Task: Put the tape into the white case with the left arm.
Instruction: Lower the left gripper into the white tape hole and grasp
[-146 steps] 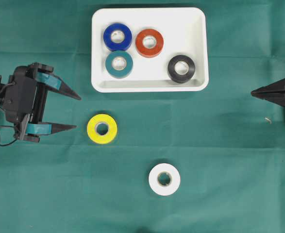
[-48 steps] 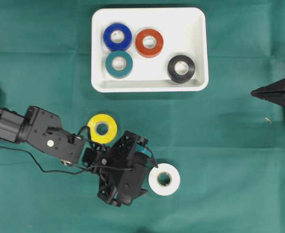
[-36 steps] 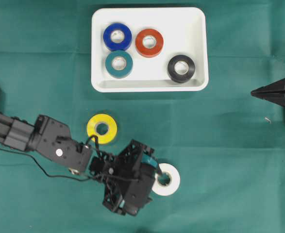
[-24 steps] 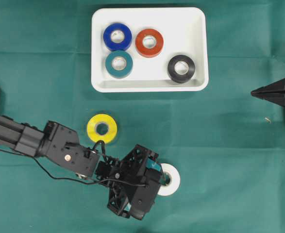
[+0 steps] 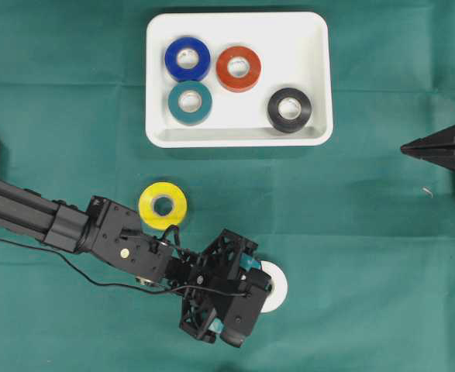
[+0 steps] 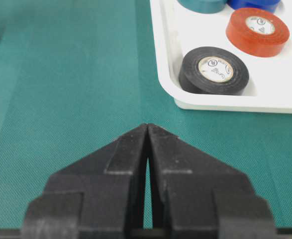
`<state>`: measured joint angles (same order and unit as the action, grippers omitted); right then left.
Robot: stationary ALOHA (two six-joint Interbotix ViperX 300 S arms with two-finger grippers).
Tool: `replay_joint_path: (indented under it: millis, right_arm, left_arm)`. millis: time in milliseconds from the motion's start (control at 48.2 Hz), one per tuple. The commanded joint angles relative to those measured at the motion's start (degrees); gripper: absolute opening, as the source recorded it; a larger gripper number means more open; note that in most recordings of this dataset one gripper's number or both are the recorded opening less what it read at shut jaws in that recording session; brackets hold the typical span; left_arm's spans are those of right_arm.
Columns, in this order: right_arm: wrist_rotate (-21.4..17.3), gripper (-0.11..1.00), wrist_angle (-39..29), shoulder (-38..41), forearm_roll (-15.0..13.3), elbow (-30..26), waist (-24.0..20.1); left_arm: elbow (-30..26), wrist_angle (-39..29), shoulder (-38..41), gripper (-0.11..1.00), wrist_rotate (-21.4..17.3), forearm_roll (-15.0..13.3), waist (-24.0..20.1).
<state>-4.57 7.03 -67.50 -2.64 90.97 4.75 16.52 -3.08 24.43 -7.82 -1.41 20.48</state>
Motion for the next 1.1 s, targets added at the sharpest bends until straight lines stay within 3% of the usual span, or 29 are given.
replay_joint_path:
  millis: [0, 208, 602, 1079]
  right_arm:
    - [-0.1, -0.09, 0.6, 0.4, -0.2, -0.6, 0.1]
    - [-0.1, -0.09, 0.6, 0.4, -0.2, -0.6, 0.1]
    - [-0.1, -0.09, 0.6, 0.4, -0.2, -0.6, 0.1]
    - [-0.1, -0.09, 0.6, 0.4, -0.2, -0.6, 0.1]
  left_arm:
    - [-1.6, -0.9, -0.4, 0.67, 0.1, -0.1, -0.2]
    - [-2.7, -4.5, -0.2, 0.27, 0.0, 0.0, -0.2]
    - [-3.7, -7.8, -1.7, 0.28, -0.2, 0.1, 0.0]
    - [-0.9, -12.6, -13.4, 0.28, -0.8, 0.3, 0.0]
